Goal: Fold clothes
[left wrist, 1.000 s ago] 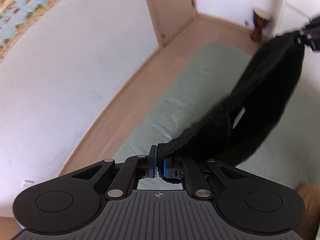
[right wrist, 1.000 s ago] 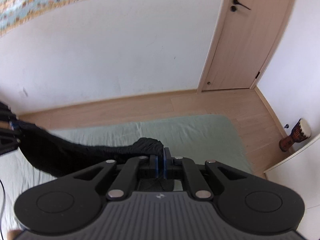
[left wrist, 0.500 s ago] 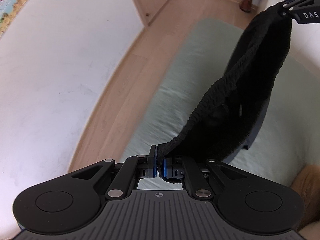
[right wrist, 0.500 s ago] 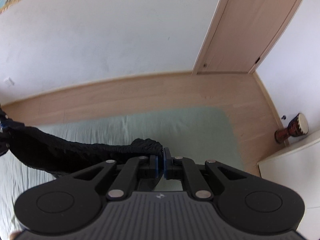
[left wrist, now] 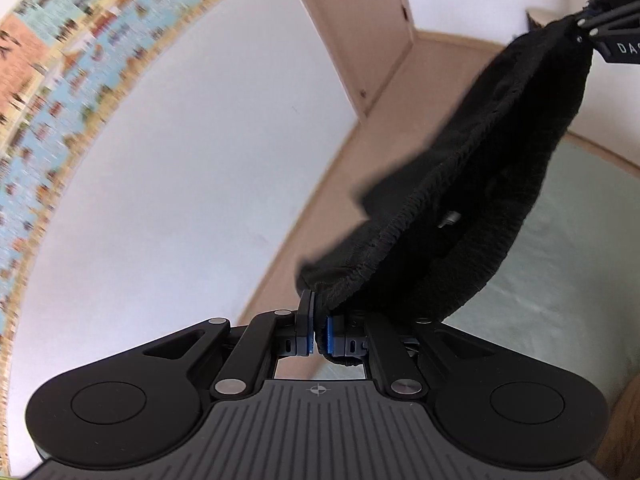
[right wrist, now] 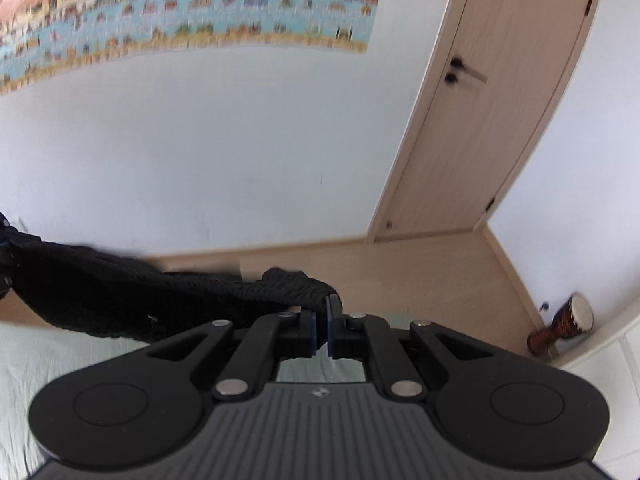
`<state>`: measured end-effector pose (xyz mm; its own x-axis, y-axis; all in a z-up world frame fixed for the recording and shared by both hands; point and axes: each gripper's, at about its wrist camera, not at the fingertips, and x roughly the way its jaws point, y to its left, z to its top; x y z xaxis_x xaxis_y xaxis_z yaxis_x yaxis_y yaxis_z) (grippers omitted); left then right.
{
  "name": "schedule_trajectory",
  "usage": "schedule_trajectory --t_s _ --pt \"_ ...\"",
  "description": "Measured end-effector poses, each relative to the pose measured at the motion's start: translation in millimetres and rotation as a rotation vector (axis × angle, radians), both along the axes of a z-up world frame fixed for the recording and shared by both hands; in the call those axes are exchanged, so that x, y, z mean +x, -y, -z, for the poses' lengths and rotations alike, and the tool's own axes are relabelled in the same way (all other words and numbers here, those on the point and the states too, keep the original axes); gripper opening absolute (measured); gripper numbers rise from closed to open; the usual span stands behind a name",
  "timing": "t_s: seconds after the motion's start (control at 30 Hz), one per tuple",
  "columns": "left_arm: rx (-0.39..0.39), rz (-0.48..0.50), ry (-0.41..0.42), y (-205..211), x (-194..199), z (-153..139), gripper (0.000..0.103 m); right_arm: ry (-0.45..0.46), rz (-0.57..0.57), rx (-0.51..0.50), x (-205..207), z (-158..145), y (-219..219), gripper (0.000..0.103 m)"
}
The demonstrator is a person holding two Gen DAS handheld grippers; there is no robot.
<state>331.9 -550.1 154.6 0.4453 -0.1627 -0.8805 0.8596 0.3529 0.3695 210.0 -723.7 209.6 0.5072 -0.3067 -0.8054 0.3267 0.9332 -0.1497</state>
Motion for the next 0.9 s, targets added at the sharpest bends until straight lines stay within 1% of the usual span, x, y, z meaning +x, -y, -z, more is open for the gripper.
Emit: schedule_trajectory --t_s 0.03,0.07,0.1,0.13,0.2,0.23,0.3,0.33,0.4,0.5,0.57,0.6,0.73,0.9 --pt "0.018 0.003 -0.016 -2.4 -5.0 15.6 0.005 -0.038 -0.010 0.003 -5.5 19.8 -6.6 0.005" --pt "0.048 0.007 -0.044 -8.2 -13.0 42.5 0.005 -0.069 -0.018 0.008 -7.8 35.3 -11.8 0.005" --pt "0.080 0.012 -0.074 -14.5 -21.4 70.8 0.005 -0.112 -0.027 0.022 -13.8 59.5 -17.7 0.005" --pt "0.096 0.016 -0.089 -17.2 -27.5 87.2 0.005 -0.152 -0.031 0.041 -20.8 85.5 -23.2 0.005" --pt "0.159 0.025 -0.160 -27.4 -52.8 151.2 0.005 -0.210 -0.031 0.072 -35.0 127.9 -30.5 0.005" --pt "0.177 0.032 -0.176 -30.2 -61.3 168.7 0.005 -0.243 -0.032 0.089 -43.2 151.1 -35.0 0.005" --pt "0.235 0.051 -0.231 -42.4 -92.5 226.4 0.005 -0.312 -0.037 0.126 -64.4 201.0 -46.6 0.005" --pt "0.247 0.056 -0.247 -46.0 -100.9 240.6 0.005 -0.338 -0.038 0.141 -73.4 219.9 -51.6 0.005" --pt "0.283 0.064 -0.299 -59.9 -128.6 283.7 0.005 -0.400 -0.042 0.178 -98.2 265.2 -63.7 0.005" --pt "0.301 0.061 -0.329 -73.3 -157.3 316.4 0.005 -0.453 -0.037 0.215 -125.7 308.5 -76.9 0.005" --pt "0.307 0.057 -0.338 -83.4 -176.7 336.0 0.005 -0.468 -0.031 0.223 -140.0 325.2 -84.7 0.005" --pt "0.305 0.053 -0.341 -83.4 -171.4 339.6 0.005 -0.469 -0.027 0.229 -147.3 332.1 -88.2 0.005" --pt "0.295 0.031 -0.347 -100.6 -182.5 358.9 0.005 -0.455 -0.014 0.260 -164.4 346.1 -94.3 0.005" --pt "0.271 -0.002 -0.341 -116.1 -209.7 370.4 0.005 -0.421 0.011 0.311 -189.3 364.9 -100.2 0.005"
